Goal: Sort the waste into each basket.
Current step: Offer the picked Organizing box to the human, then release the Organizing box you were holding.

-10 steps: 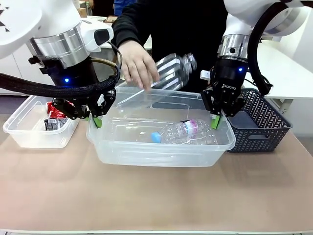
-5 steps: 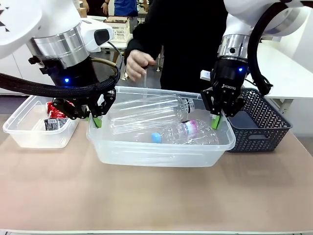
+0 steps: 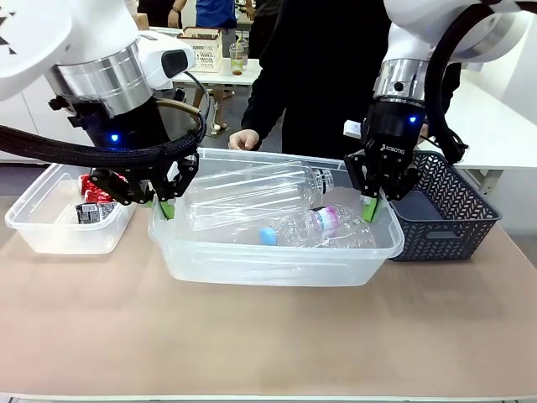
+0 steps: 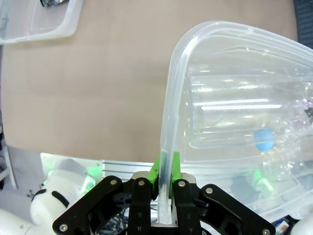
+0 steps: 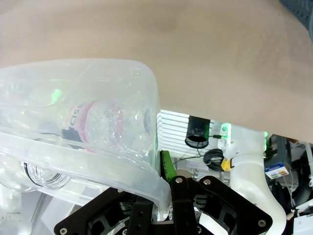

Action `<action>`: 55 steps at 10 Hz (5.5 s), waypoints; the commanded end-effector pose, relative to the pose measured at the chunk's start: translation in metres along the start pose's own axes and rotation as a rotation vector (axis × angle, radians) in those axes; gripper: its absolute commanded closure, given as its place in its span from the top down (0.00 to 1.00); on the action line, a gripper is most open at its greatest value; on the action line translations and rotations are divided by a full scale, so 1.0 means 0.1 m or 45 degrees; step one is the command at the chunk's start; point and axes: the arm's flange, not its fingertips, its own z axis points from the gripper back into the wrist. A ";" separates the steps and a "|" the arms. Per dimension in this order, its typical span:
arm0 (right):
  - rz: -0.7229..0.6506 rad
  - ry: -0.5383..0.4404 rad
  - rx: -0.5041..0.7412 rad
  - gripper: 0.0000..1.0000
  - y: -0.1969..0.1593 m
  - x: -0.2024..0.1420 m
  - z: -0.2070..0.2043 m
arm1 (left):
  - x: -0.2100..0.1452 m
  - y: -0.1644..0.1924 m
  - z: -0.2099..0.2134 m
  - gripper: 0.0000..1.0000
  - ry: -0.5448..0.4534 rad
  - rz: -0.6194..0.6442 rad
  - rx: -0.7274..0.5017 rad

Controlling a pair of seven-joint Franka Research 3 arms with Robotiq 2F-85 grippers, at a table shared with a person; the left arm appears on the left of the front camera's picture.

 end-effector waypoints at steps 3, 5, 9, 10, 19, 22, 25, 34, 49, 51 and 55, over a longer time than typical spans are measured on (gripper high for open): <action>0.032 0.001 -0.007 0.00 0.02 0.00 0.02 | 0.00 -0.01 0.06 0.00 -0.009 0.012 -0.045; 0.000 0.000 0.000 0.04 0.00 0.00 0.00 | 0.00 0.00 0.00 0.06 0.000 0.000 0.000; 0.043 0.035 -0.006 0.04 0.29 0.99 0.35 | 1.05 0.04 -0.59 0.06 0.136 -0.143 -0.109; 0.002 0.107 0.003 0.04 0.26 1.22 0.27 | 1.19 0.03 -0.80 0.06 0.187 -0.166 -0.147; -0.029 0.148 -0.026 0.04 -0.12 1.57 -0.07 | 1.36 0.24 -1.13 0.06 0.214 -0.128 -0.079; -0.029 0.148 -0.026 0.04 -0.12 1.57 -0.07 | 1.36 0.24 -1.13 0.06 0.214 -0.128 -0.079; 0.002 0.077 0.114 0.54 -0.30 1.46 0.00 | 1.42 0.23 -1.13 0.64 0.232 -0.139 -0.142; 0.315 -0.657 0.482 1.00 -0.58 0.91 0.15 | 1.22 0.38 -0.79 1.00 -0.078 -0.101 -0.186; 0.311 -0.766 0.934 1.00 -1.73 -0.51 0.32 | 0.08 0.26 0.20 1.00 -0.194 -0.328 -0.298; 0.351 -0.673 0.879 1.00 -1.49 -0.23 0.50 | 0.27 0.11 0.32 1.00 -0.189 -0.306 -0.262; 0.471 -0.480 1.414 1.00 -1.59 -0.54 0.56 | 0.08 0.27 0.40 1.00 -0.228 -0.354 -0.517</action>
